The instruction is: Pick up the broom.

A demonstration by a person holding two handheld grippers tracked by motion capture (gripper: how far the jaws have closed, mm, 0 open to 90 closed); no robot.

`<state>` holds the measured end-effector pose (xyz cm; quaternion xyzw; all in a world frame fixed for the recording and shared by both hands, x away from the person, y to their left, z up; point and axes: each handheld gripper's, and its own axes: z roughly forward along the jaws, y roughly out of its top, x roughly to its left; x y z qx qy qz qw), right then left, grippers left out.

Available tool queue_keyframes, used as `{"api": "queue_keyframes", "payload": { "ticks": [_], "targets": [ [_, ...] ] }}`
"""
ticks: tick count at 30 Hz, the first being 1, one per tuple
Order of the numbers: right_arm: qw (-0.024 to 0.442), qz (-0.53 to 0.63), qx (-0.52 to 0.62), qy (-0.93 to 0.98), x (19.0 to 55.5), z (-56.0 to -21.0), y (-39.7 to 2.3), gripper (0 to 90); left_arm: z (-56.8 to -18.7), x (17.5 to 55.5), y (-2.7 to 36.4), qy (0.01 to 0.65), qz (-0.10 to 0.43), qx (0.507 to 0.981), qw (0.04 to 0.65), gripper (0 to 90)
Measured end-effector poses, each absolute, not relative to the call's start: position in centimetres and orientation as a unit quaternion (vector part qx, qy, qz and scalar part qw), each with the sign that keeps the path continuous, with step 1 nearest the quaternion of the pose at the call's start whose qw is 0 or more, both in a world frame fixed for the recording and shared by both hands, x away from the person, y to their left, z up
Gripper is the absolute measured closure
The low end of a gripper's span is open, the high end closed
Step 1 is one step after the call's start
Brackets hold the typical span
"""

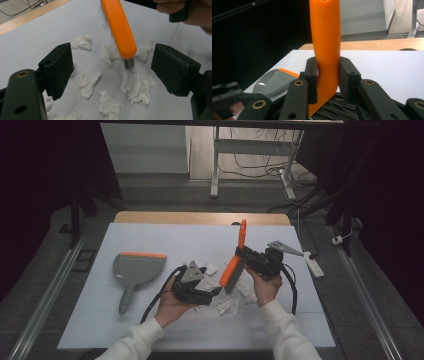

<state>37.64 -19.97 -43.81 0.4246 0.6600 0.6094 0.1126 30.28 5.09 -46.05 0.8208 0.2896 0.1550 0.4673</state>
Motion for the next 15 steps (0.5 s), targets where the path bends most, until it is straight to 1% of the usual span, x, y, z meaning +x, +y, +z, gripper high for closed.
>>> {"api": "queue_keyframes", "payload": {
  "ticks": [8,15],
  "targets": [
    [0.113,0.63,0.425,0.641,36.9,-44.3,-18.6,70.0,-47.0,31.3,3.8,0.301,0.162,0.815,0.467,22.4],
    [0.098,0.645,0.423,0.628,36.4,-44.5,-17.9,69.9,-47.9,32.0,3.8,0.307,0.168,0.813,0.466,35.4]
  ]
}}
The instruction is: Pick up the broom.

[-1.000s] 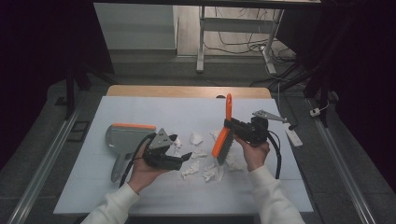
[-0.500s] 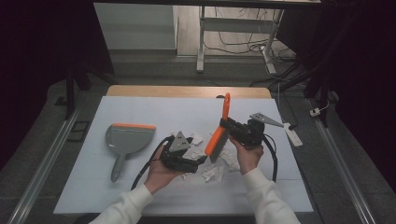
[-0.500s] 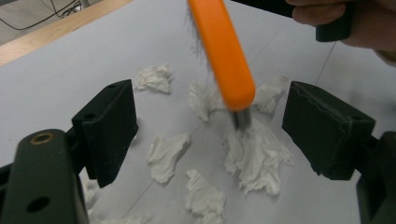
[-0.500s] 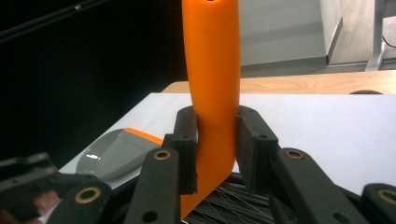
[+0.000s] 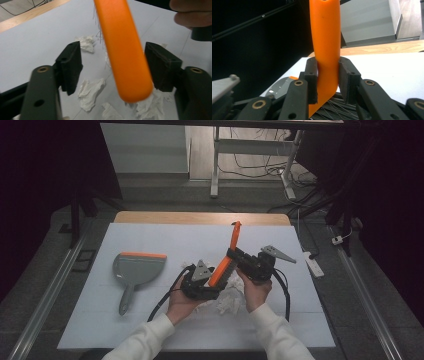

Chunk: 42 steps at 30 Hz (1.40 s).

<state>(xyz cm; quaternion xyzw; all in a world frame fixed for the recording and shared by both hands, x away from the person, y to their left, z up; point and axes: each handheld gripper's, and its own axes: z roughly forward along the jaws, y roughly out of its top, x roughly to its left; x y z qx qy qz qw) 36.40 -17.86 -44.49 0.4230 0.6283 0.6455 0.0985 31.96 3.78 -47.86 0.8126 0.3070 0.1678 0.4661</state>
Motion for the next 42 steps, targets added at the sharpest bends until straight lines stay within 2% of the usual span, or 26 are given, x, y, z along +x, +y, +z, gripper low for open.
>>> {"api": "queue_keyframes", "payload": {
  "ticks": [9,15,25,42],
  "targets": [
    [0.075,0.666,0.436,0.6,35.8,-44.8,-17.5,69.9,-48.1,32.5,4.9,0.312,0.165,0.803,0.48,55.5],
    [0.065,0.67,0.435,0.597,35.7,-44.9,-17.3,69.9,-48.0,32.6,5.4,0.307,0.165,0.802,0.485,74.7],
    [0.048,0.672,0.425,0.605,35.9,-45.0,-17.2,69.4,-47.6,32.6,6.4,0.299,0.168,0.81,0.476,78.3],
    [0.057,0.66,0.389,0.641,36.0,-44.5,-16.5,63.8,-46.9,32.4,8.2,0.276,0.167,0.824,0.467,80.0]
  ]
}}
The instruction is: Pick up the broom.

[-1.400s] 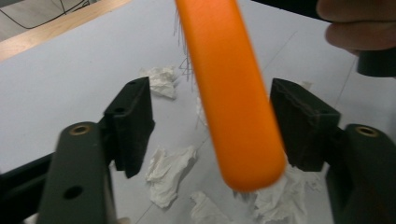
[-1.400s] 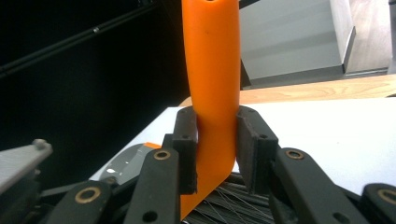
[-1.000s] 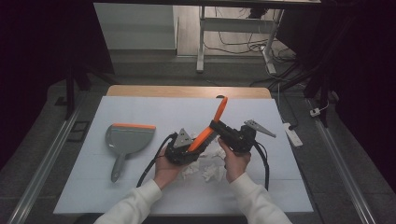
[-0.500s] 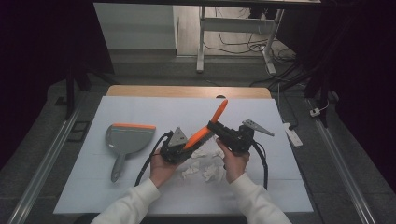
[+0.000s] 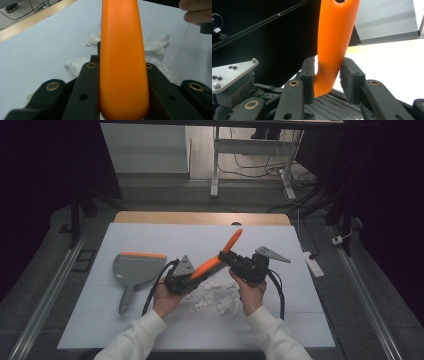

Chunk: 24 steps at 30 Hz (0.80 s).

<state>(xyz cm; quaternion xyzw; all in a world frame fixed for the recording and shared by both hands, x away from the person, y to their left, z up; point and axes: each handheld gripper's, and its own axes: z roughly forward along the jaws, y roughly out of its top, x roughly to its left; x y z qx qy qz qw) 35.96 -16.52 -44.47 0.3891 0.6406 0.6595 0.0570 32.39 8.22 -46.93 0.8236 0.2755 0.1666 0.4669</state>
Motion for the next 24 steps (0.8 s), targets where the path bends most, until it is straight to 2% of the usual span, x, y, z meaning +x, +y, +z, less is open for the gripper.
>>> {"api": "queue_keyframes", "payload": {
  "ticks": [6,9,12,13,14,16,20,24],
  "targets": [
    [0.049,0.655,0.384,0.649,36.2,-44.6,-16.5,60.0,-46.9,32.4,8.6,0.269,0.168,0.829,0.461,80.2],
    [0.07,0.648,0.376,0.659,35.9,-44.1,-16.9,52.1,-46.8,32.6,9.2,0.271,0.168,0.829,0.459,80.3],
    [0.095,0.641,0.367,0.668,35.6,-43.5,-17.5,49.0,-46.7,32.7,9.6,0.268,0.163,0.834,0.453,80.3],
    [0.117,0.625,0.347,0.689,35.4,-42.7,-18.1,46.1,-46.6,32.7,9.7,0.267,0.163,0.837,0.449,80.3],
    [0.117,0.625,0.347,0.689,35.4,-42.7,-18.1,46.1,-46.6,32.8,9.9,0.264,0.163,0.84,0.445,80.3],
    [0.146,0.588,0.31,0.733,35.0,-41.1,-19.1,41.7,-46.5,33.0,10.4,0.265,0.156,0.844,0.439,80.3],
    [0.161,0.527,0.262,0.793,34.8,-39.2,-19.6,39.2,-46.4,33.6,10.9,0.26,0.14,0.86,0.416,80.2],
    [0.155,0.487,0.223,0.83,35.0,-38.1,-19.2,37.0,-46.4,34.0,10.7,0.25,0.127,0.874,0.397,80.2]
  ]
}}
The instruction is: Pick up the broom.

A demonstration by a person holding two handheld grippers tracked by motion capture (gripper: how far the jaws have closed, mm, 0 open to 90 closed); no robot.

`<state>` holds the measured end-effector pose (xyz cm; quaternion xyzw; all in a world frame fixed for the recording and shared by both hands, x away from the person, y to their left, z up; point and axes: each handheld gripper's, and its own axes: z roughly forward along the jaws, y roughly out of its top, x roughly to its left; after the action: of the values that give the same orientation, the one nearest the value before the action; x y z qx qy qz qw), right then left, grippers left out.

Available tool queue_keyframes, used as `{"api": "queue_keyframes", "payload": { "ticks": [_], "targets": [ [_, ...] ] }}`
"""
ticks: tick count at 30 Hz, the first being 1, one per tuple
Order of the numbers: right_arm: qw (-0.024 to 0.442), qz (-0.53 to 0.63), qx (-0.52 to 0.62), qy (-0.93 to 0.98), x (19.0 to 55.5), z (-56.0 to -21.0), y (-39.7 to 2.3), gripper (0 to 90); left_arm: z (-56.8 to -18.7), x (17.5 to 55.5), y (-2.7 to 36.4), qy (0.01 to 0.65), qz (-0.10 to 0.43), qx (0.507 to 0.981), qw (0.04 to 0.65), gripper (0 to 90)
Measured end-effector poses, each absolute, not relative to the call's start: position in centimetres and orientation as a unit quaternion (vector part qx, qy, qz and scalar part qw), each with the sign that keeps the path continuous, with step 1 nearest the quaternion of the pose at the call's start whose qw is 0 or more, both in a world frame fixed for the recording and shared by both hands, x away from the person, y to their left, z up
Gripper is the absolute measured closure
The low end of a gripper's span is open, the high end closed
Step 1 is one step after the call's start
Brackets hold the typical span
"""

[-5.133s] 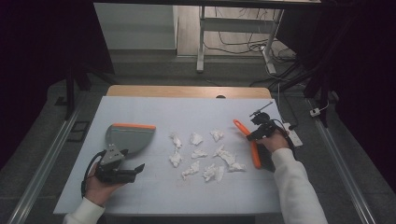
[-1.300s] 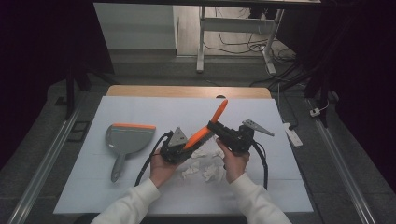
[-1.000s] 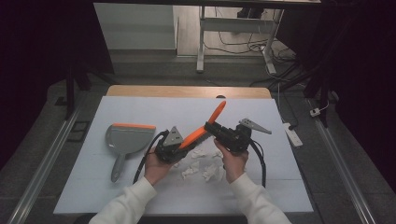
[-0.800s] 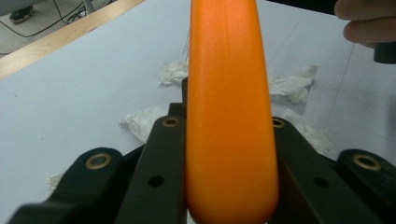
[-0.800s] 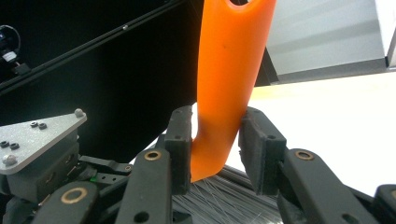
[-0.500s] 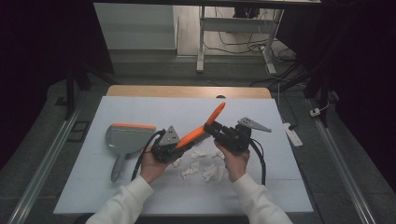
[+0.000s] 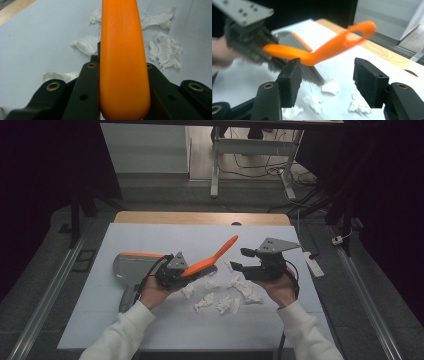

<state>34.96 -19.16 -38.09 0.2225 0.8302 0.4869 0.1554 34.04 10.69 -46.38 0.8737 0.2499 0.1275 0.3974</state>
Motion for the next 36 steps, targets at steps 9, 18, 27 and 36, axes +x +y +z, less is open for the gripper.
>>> {"api": "queue_keyframes", "payload": {
  "ticks": [9,18,27,36],
  "targets": [
    [0.153,0.439,0.165,0.87,35.4,-37.7,-17.1,36.0,-45.7,35.1,9.3,0.211,0.105,0.905,0.353,80.2],
    [0.137,0.404,0.14,0.893,36.7,-37.6,-16.0,35.6,-44.5,35.7,8.0,0.178,0.099,0.922,0.33,80.2],
    [0.116,0.371,0.132,0.912,38.0,-38.5,-15.4,35.2,-43.8,36.4,7.3,0.15,0.09,0.935,0.307,80.2],
    [0.098,0.318,0.106,0.937,38.8,-39.7,-14.9,35.9,-44.1,36.9,6.5,0.129,0.069,0.945,0.293,80.2]
  ]
}}
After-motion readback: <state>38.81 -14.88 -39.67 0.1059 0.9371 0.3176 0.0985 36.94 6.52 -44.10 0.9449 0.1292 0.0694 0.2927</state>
